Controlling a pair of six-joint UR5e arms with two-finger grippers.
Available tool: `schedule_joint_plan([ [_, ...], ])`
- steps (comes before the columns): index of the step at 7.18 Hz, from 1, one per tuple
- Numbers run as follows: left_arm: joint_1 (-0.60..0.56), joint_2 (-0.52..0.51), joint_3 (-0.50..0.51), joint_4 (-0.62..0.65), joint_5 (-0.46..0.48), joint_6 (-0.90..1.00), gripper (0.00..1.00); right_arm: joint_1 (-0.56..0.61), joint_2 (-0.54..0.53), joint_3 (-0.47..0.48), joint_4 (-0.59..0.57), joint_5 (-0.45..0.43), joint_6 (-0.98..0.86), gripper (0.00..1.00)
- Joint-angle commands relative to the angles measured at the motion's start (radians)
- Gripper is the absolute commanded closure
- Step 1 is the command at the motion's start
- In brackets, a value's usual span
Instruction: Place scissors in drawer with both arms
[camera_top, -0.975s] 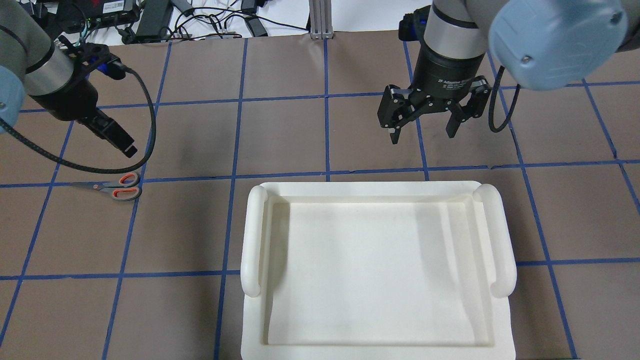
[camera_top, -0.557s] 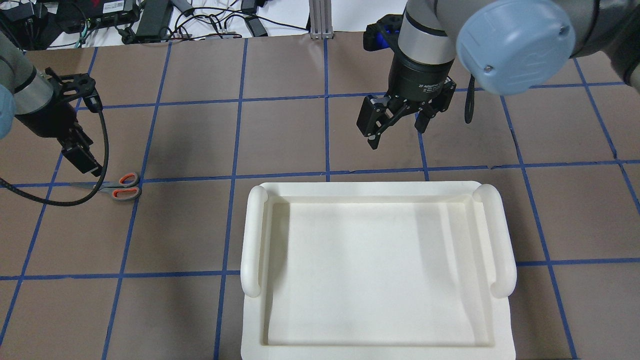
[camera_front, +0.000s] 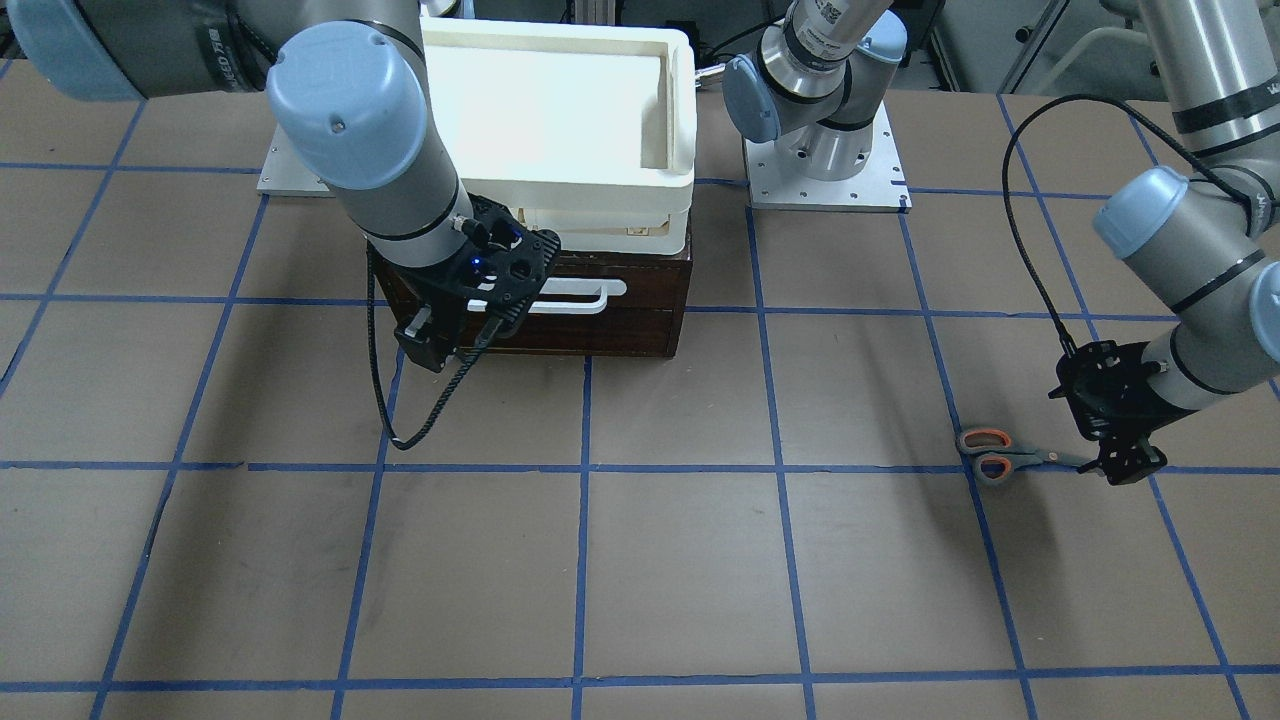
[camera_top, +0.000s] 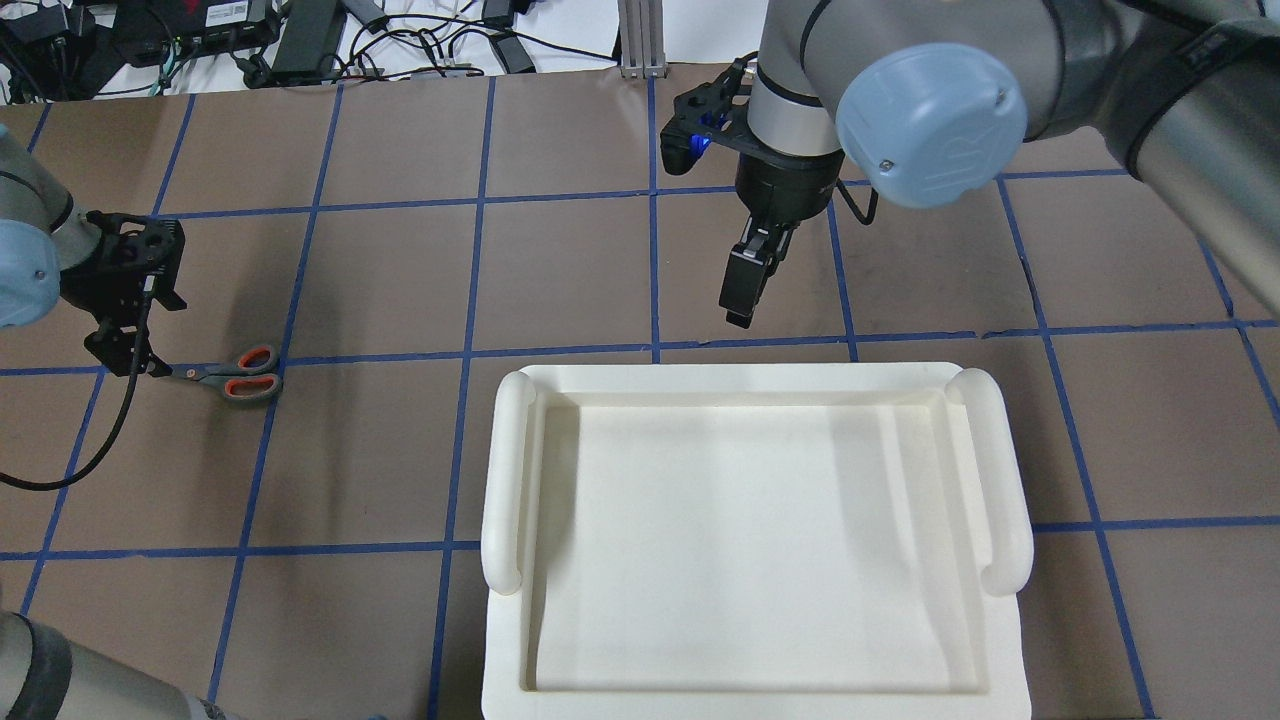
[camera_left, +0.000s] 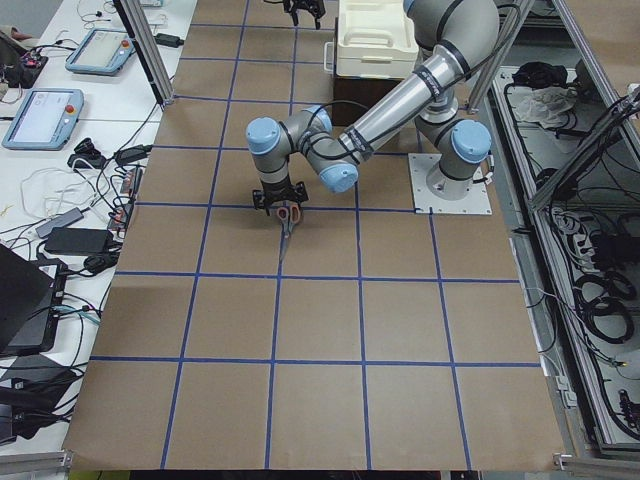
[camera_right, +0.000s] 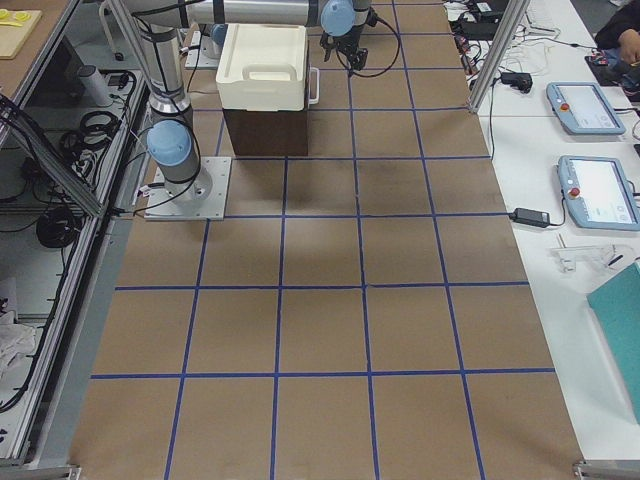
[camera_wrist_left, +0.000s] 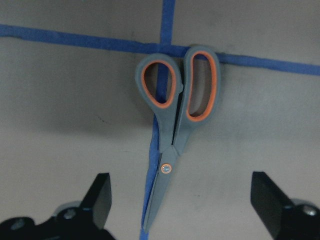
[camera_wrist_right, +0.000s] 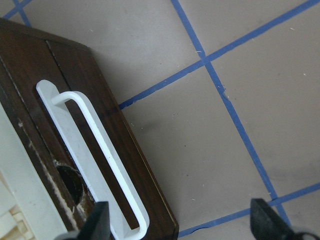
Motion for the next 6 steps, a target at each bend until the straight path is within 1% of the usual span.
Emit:
schedule_joint_plan([
  [1,0.008,-0.072,0.000,0.101,0.000,0.268,0.00,0.016,0.057,0.000,-0.020,-0.023,-0.288,0.00],
  [2,0.009,-0.077,-0.003,0.132,0.000,0.290,0.00,0.016,0.071,0.000,-0.032,-0.012,-0.364,0.04],
  [3,0.009,-0.072,-0.029,0.140,-0.005,0.286,0.00,0.028,0.076,0.000,-0.035,-0.008,-0.368,0.03],
  [4,0.011,-0.073,-0.082,0.213,-0.008,0.280,0.00,0.049,0.102,-0.006,-0.037,-0.009,-0.353,0.02],
  [5,0.012,-0.075,-0.094,0.246,-0.009,0.270,0.00,0.087,0.111,-0.007,-0.040,-0.018,-0.327,0.02],
  [6,0.035,-0.077,-0.098,0.237,-0.011,0.273,0.02,0.089,0.114,-0.007,-0.040,-0.015,-0.308,0.02],
])
